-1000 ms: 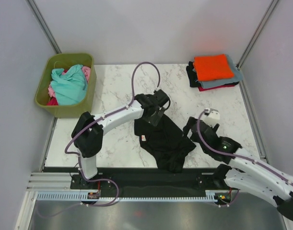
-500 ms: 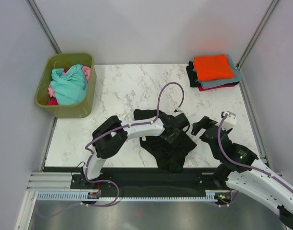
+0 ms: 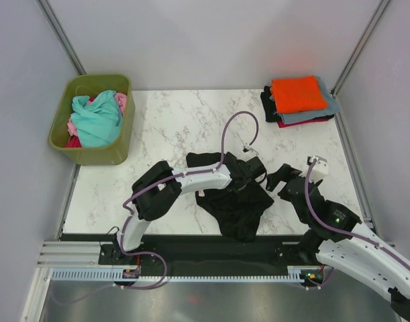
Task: Fold and stack the t-shirts
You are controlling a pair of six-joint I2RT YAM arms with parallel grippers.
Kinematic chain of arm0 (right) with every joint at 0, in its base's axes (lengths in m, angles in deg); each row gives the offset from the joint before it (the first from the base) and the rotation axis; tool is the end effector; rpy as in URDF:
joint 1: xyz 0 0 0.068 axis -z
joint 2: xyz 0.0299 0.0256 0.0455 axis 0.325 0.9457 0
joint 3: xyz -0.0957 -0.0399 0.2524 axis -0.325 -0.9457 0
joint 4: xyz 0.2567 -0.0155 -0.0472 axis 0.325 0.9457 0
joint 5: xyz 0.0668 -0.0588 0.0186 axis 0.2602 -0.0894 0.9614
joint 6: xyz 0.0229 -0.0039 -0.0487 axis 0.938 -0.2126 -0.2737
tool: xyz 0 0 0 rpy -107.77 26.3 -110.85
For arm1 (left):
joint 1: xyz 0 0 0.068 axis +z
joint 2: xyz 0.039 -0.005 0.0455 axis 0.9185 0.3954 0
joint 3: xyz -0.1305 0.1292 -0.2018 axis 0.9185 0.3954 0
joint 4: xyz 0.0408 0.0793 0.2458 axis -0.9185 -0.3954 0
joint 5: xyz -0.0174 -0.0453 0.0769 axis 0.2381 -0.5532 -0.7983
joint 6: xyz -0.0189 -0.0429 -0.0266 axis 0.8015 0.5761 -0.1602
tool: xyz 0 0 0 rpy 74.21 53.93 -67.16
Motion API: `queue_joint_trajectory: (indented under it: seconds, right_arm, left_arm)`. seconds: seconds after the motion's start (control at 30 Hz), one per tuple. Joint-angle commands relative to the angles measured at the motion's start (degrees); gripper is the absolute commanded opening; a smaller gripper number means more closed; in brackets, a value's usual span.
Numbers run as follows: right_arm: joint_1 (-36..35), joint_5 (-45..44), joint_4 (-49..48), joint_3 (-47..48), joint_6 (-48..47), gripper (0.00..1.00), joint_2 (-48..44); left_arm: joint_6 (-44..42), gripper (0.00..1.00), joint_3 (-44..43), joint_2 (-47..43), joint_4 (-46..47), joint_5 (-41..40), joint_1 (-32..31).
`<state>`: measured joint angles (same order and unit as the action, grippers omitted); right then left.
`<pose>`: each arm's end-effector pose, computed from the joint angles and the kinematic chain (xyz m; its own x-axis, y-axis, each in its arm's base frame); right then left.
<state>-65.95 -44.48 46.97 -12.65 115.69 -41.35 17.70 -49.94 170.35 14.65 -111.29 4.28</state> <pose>0.0976 0.0721 0.2720 -0.4119 0.4549 -0.7895 0.1625 0.8892 0.4276 0.2188 -0.3730 0.1699 -0.6042 0.6018 -0.5222 0.4397 0.7984 0.4114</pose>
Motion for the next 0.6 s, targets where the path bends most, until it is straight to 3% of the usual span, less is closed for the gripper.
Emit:
queue_joint_trajectory:
  seconds: [0.0,0.27,0.37,0.43,0.5,0.57]
  right_arm:
    - [-0.04,0.73,-0.95,0.40,-0.18,0.98,0.68]
    - [-0.04,1.52,-2.71,-0.39,-0.53,0.98,2.09]
    - [0.05,1.17,-3.14,-0.74,-0.71,0.98,2.44]
    - [0.05,1.17,-3.58,-0.92,-0.88,0.98,2.62]
    - [-0.04,1.34,-3.94,-0.92,-0.97,0.98,2.88]
    - [-0.04,1.61,-4.20,-0.92,-0.97,0.98,3.14]
  left_arm:
    - [-0.77,0.80,-0.60,-1.15,1.77,-6.79,-0.06]
    - [-1.65,0.68,1.34,-6.77,1.59,-7.24,-2.60]
    - [-1.65,0.42,1.51,-10.55,1.77,-5.84,-5.15]
    - [-2.26,0.42,1.17,-11.00,1.68,-6.27,-5.59]
    - [-2.79,0.59,1.43,-10.12,1.77,-6.71,-5.59]
    - [-3.75,0.65,1.08,-8.63,1.51,-7.49,-5.51]
